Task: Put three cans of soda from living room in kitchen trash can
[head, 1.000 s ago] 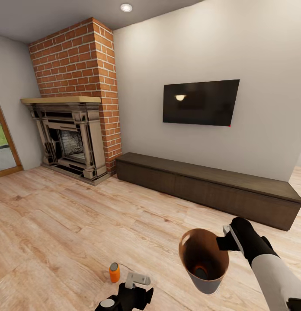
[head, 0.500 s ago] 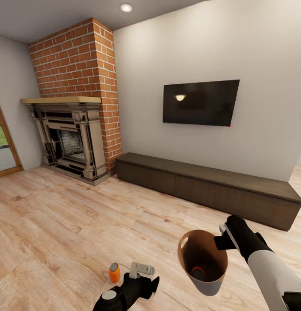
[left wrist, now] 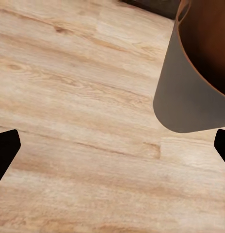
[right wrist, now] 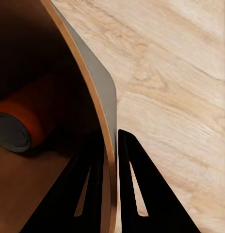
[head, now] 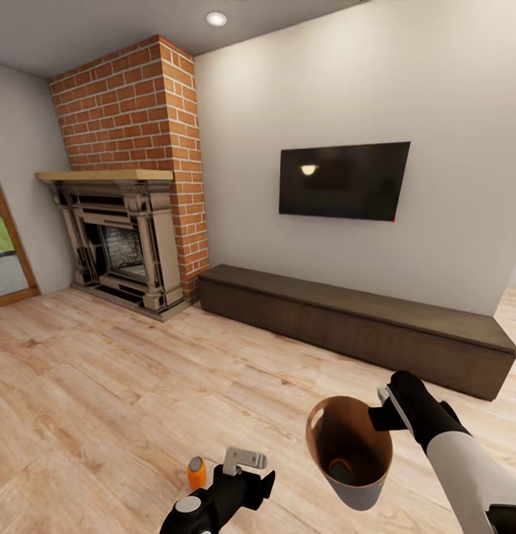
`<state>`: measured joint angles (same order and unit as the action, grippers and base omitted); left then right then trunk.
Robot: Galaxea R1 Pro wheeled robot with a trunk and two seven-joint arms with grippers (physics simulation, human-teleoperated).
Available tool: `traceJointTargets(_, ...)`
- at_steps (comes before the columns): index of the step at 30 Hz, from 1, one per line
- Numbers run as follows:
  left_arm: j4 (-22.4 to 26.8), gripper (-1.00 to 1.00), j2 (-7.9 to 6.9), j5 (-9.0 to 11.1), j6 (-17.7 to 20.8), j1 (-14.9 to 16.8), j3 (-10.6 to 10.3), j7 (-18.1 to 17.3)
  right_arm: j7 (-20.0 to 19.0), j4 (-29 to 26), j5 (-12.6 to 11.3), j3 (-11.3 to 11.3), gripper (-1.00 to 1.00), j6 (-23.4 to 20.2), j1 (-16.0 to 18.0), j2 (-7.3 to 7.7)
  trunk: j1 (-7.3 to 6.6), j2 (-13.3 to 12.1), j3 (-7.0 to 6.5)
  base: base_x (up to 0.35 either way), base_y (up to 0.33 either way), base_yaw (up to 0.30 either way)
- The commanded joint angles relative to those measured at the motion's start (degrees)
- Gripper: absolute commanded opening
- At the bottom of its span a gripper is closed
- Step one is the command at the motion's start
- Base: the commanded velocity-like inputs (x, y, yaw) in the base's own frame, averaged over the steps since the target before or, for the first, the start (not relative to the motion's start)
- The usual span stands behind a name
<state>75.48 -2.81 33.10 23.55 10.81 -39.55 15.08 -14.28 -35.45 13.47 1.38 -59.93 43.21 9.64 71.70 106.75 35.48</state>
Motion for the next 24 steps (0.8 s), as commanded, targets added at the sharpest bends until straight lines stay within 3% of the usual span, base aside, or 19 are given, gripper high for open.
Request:
traceJointTargets(1,-0.1,1.0,0.02,0.0,0.0,0.0,0.0,0.0,-0.4,-0.1,-0.7,0.1,-1.0,-0.1,0.0,0.04,-0.23,-0.4,-0.19,0.0,0.0,0.0)
traceJointTargets(5,-2.2,1.0,0.17,0.0,0.1,0.2,0.9,0.0,-0.5,-0.3,-0.7,0.1,-1.0,-0.1,0.0,0.02,-1.11,-2.0,-0.91,0.0,0.0,0.0)
traceJointTargets(6,-4.3,1.0,0.22,0.0,0.1,0.3,3.0,-0.1,-0.5,-0.4,-0.7,0.1,-1.0,-0.1,0.0,0.03,-1.33,-2.4,-1.09,0.0,0.0,0.0)
traceJointTargets(11,-7.9,1.0,0.18,0.0,0.3,0.4,7.0,-0.4,-0.7,-0.4,-0.8,0.2,-1.0,-0.1,-0.1,0.28,-2.43,-4.4,-1.98,0.0,0.0,0.0)
traceJointTargets(19,-9.1,1.0,0.01,0.1,0.3,0.4,8.7,-0.6,-0.7,-0.3,-0.7,0.2,-1.0,-0.1,-0.1,0.29,-4.18,-7.6,-3.42,0.0,0.0,0.0)
traceJointTargets(24,-9.2,1.0,-0.09,0.1,0.7,0.4,12.9,-0.7,-0.7,-0.2,-0.6,0.2,-1.0,-0.1,-0.1,0.36,-5.28,-9.6,-4.32,0.0,0.0,0.0)
